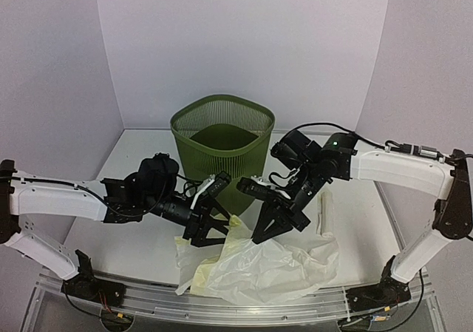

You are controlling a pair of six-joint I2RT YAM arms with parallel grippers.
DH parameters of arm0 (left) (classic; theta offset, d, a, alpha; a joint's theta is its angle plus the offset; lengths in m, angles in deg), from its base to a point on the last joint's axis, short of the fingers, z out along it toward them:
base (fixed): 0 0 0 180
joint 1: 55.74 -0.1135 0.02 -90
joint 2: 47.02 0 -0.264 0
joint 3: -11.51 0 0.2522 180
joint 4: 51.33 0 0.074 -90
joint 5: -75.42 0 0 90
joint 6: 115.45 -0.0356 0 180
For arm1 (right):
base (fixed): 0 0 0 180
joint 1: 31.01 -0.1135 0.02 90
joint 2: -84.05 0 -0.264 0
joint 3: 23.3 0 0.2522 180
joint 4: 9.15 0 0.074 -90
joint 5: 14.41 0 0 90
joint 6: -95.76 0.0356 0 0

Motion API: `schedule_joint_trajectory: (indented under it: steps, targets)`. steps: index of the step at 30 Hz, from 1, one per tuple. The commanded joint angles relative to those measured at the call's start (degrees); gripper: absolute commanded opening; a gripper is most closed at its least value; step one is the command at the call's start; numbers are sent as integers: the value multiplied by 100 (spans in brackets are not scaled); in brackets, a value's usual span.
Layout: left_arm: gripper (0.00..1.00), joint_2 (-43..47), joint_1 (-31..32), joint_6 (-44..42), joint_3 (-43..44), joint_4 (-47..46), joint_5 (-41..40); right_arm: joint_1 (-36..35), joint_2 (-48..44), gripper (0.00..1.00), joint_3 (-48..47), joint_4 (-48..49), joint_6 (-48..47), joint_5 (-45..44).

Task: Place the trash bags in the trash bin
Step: Unfold the trash bag at the center of the board.

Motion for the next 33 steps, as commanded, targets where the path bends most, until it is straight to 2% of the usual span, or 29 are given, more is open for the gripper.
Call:
schedule_joint_trajectory:
  steps: [1, 2, 4, 6, 7, 8, 13, 15, 19, 21, 22, 24, 27, 28, 30, 31, 33]
  targets:
    - [69, -144, -18, 28, 317, -584, 87, 4, 52, 0, -76, -285, -147, -129]
    - [64, -134, -18, 72, 313, -700, 127, 5, 101, 0, -95, -269, -84, -254]
    - [46, -103, -18, 134, 296, -969, 228, -2, 236, 0, -185, -264, 29, -410]
    - [17, -78, -19, 114, 285, -1183, 425, -7, 419, 0, -290, -251, 152, -628]
    - [6, -70, -20, 106, 287, -1229, 474, -7, 500, 0, -342, -246, 205, -730]
    - [0, -67, -19, 108, 299, -1245, 490, -8, 561, 0, -384, -243, 234, -821]
    - [0, 41, -18, 237, 218, -1267, 244, -10, 572, 0, -404, -91, 496, -1285]
    - [0, 117, -18, 321, 180, -1132, -175, -10, 493, 1, -365, 28, 761, -1575]
    - [0, 80, -18, 403, 268, -461, -991, -13, 207, 9, -140, 262, 1232, -2019]
    - [0, -78, -18, 652, 348, -16, -1596, -14, -12, 5, 103, 540, 1517, -2317]
    - [0, -168, -18, 801, 405, 200, -1960, -13, -117, 1, 202, 673, 1668, -2528]
    - [32, -341, -23, 1154, 498, 570, -2260, -16, -277, 0, 331, 862, 1966, -3046]
    - [77, -484, -27, 1417, 501, 590, -2080, -15, -401, 0, 454, 985, 2218, -3191]
    - [82, -502, -29, 1439, 444, 470, -1960, -18, -410, 0, 493, 1035, 2266, -3122]
    - [83, -521, -28, 1460, 343, 238, -1739, -15, -405, 0, 570, 1157, 2326, -3018]
    - [83, -538, -31, 1460, 312, 119, -1596, -18, -395, 0, 611, 1222, 2355, -3007]
    - [76, -570, -33, 1452, 321, -28, -1178, -16, -371, 0, 664, 1382, 2490, -3198]
